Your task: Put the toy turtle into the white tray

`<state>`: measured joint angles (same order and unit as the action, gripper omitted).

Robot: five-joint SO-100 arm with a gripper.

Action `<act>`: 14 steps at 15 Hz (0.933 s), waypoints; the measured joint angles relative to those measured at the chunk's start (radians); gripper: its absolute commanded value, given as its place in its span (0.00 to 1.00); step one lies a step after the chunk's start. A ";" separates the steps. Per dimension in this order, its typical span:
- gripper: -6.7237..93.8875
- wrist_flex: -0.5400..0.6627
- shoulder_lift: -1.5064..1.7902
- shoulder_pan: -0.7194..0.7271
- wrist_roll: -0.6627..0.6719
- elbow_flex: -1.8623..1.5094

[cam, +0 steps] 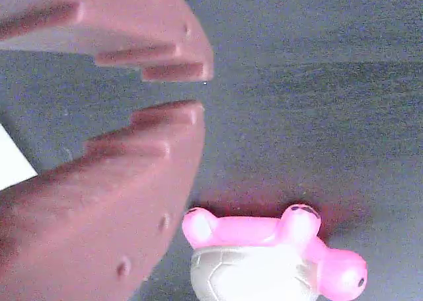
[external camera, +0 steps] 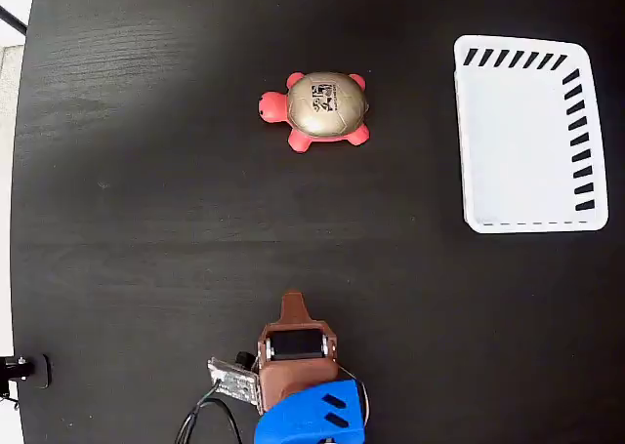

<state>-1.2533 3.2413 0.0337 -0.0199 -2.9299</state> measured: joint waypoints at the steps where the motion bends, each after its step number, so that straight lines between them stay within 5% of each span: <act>1: 0.06 0.000 0.000 0.000 0.000 0.000; 4: 0.06 0.011 -0.005 0.003 -0.017 0.000; 9: 0.06 0.261 -0.423 -0.002 -0.028 0.106; 14: 0.06 0.209 -0.996 -0.046 0.008 0.557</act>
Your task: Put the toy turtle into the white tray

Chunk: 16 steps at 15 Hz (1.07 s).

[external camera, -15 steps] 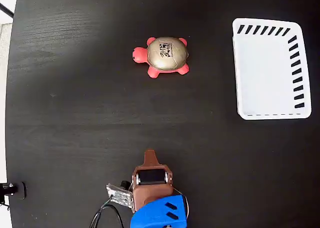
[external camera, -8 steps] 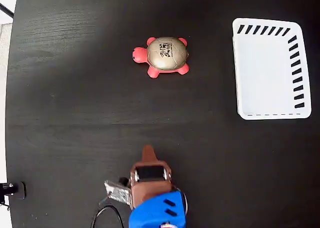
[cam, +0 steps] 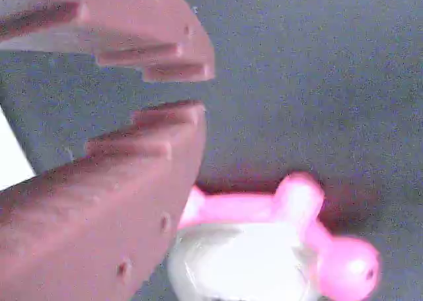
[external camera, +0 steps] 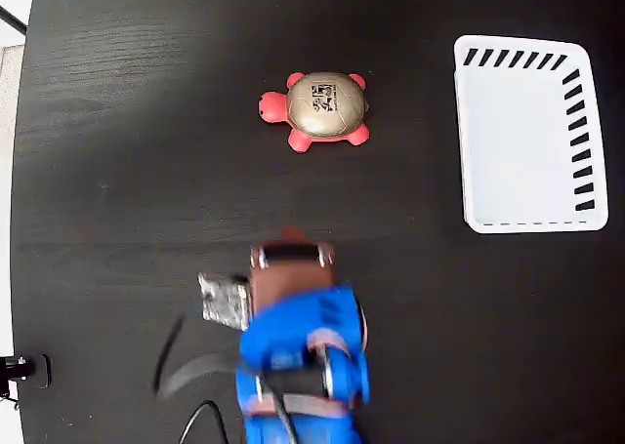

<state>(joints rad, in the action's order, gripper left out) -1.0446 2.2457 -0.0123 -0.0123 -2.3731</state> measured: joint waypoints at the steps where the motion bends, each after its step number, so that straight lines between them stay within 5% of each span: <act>1: 0.06 -0.032 -0.095 -0.025 0.008 0.101; 5: 0.06 -0.179 -0.454 -0.055 0.026 0.511; 16: 0.06 -0.219 -0.862 -0.071 0.060 1.069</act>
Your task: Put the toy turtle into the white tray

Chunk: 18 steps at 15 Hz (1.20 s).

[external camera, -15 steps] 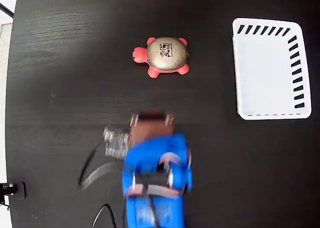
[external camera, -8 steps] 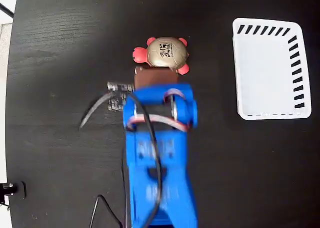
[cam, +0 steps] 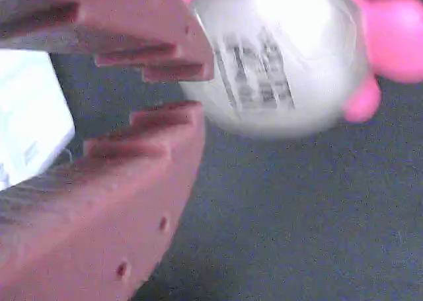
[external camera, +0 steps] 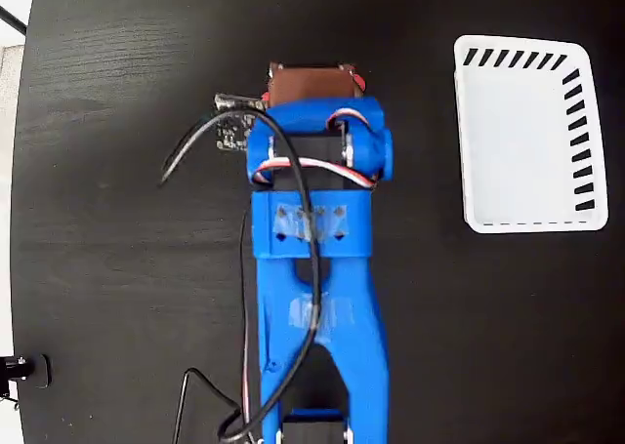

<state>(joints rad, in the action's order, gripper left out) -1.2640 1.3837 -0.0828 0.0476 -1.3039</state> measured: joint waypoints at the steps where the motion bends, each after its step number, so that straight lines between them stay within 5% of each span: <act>1: 0.06 -0.006 -0.020 0.002 0.000 0.015; 7: 0.11 -0.041 -0.124 -0.002 0.000 0.115; 11: 0.45 -0.092 -0.166 -0.003 0.026 0.164; 18: 0.68 -0.156 -0.209 -0.021 0.072 0.178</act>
<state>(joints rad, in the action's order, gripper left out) -1.4205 1.1750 -0.1043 0.1197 -1.1259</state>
